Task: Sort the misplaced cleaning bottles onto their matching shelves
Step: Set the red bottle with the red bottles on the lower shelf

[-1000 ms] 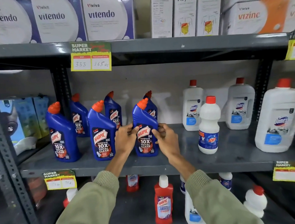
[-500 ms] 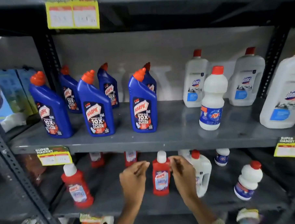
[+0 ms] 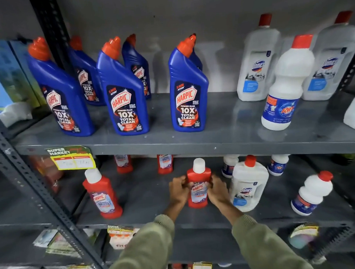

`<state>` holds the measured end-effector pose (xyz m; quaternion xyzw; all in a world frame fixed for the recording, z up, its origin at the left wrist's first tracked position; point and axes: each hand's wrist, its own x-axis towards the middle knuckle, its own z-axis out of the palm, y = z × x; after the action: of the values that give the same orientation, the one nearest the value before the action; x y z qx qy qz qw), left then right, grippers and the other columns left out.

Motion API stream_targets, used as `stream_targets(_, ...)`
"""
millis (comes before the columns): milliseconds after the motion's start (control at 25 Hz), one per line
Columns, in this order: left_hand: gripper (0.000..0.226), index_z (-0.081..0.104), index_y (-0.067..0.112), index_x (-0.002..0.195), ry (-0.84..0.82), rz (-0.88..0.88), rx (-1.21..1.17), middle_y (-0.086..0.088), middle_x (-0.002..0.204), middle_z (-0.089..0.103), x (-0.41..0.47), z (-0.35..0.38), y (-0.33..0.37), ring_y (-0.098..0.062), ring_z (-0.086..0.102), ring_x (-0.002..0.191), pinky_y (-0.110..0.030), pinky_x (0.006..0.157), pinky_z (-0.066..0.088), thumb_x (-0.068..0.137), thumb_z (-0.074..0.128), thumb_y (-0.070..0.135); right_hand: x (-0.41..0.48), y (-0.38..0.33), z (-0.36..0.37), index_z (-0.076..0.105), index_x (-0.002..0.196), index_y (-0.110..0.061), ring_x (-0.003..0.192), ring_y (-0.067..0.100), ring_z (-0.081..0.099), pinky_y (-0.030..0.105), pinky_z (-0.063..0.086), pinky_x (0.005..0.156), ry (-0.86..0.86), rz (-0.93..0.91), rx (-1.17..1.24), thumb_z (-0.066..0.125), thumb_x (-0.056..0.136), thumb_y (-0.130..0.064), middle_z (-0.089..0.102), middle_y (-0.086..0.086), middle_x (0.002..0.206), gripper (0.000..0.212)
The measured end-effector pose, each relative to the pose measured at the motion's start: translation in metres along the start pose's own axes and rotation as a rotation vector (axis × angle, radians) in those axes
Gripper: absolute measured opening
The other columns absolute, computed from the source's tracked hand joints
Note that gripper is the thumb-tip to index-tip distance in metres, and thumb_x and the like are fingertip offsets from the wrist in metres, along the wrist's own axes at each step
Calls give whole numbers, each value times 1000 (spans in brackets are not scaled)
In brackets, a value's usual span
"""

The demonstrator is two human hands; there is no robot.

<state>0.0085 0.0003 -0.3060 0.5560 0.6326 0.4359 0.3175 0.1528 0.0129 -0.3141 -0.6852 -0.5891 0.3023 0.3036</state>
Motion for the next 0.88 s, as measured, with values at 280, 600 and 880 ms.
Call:
stream_targets(280,11,74,-6,87,135,-16,98,-22,89,77,3,-86,-48,-13,62,78,-29,69,52,83,64,-6,-25,-59,71,59,125,-9,110,30,68,43,55,96,-134,-153,111,52,96,-19,71,12,120,31)
stream_targets(600,14,72,-4,97,110,-43,-10,-21,98,76,3,-97,-61,-30,74,86,0,59,47,90,65,6,-33,-61,85,57,129,-13,107,20,70,26,55,88,-126,-178,134,52,98,-23,70,6,123,33)
stream_targets(880,79,61,16,130,464,24,-84,-10,90,80,-80,-34,-55,-24,74,72,-26,63,52,83,37,75,-41,-13,39,67,113,-24,94,12,71,37,57,90,136,-171,209,57,94,-21,76,-4,104,22)
